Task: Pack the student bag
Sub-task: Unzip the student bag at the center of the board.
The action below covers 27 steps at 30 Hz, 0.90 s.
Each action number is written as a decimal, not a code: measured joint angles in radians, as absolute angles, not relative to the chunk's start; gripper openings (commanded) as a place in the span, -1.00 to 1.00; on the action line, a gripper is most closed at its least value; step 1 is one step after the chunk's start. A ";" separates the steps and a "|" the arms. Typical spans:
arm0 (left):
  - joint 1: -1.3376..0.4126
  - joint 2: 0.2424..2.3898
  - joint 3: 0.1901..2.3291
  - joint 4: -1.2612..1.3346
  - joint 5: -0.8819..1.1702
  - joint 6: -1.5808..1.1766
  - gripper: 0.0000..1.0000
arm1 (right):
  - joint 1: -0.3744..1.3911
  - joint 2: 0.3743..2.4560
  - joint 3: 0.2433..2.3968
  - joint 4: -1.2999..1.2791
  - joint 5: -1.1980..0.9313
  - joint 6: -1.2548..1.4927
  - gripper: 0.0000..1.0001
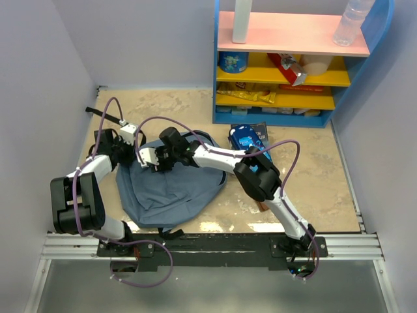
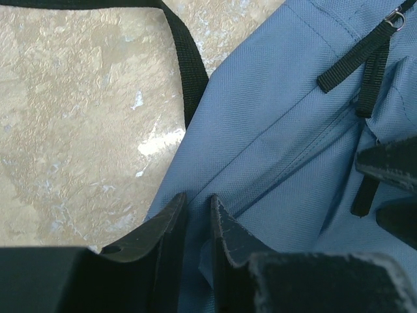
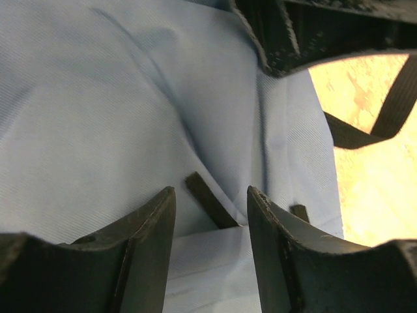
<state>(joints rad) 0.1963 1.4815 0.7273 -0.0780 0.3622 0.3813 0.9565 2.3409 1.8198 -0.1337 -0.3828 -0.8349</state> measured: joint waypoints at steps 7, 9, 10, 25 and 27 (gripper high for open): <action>0.196 1.481 0.727 -0.077 0.369 0.382 -0.48 | 0.941 2.385 1.870 -0.164 -0.376 -0.836 0.01; 0.196 1.481 0.727 -0.077 0.372 0.382 -0.48 | 0.940 2.389 1.874 -0.167 -0.376 -0.836 0.01; 0.196 1.481 0.727 -0.077 0.372 0.382 -0.48 | 0.940 2.390 1.877 -0.168 -0.375 -0.837 -0.02; 0.196 1.481 0.727 -0.076 0.372 0.384 -0.48 | 0.941 2.433 1.958 -0.246 -0.377 -0.824 -0.27; 0.196 1.481 0.727 -0.076 0.372 0.384 -0.48 | 0.942 2.436 1.969 -0.260 -0.376 -0.821 -0.28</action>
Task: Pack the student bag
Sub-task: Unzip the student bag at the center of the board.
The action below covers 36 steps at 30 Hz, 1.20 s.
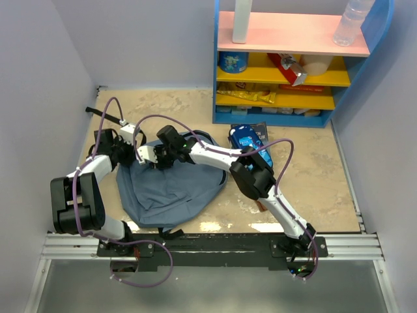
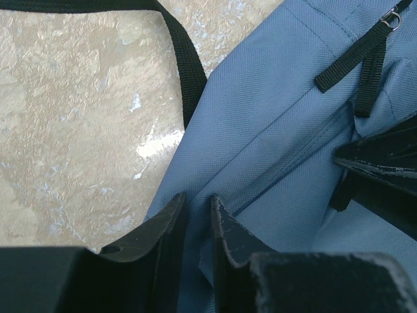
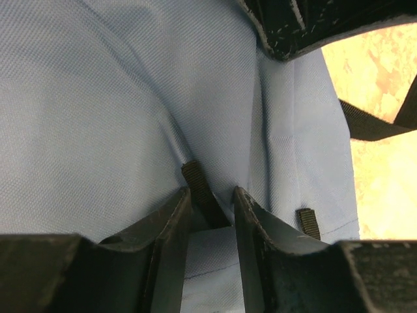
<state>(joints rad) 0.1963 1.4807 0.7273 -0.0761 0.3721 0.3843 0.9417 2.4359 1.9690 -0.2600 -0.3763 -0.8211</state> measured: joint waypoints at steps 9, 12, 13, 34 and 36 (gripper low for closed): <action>0.196 1.481 0.727 -0.076 0.372 0.385 -0.48 | 0.941 2.444 1.984 -0.282 -0.376 -0.784 -0.59; 0.196 1.481 0.727 -0.076 0.372 0.384 -0.48 | 0.941 2.448 1.990 -0.284 -0.376 -0.769 -0.89; 0.196 1.481 0.727 -0.076 0.372 0.384 -0.48 | 0.940 2.450 1.995 -0.287 -0.377 -0.765 -0.96; 0.196 1.479 0.728 -0.071 0.355 0.352 -0.40 | 0.935 2.177 1.527 0.073 -0.467 -0.512 -1.00; 0.196 1.473 0.730 -0.078 0.353 0.355 -0.21 | 0.935 2.172 1.515 0.093 -0.471 -0.486 -1.00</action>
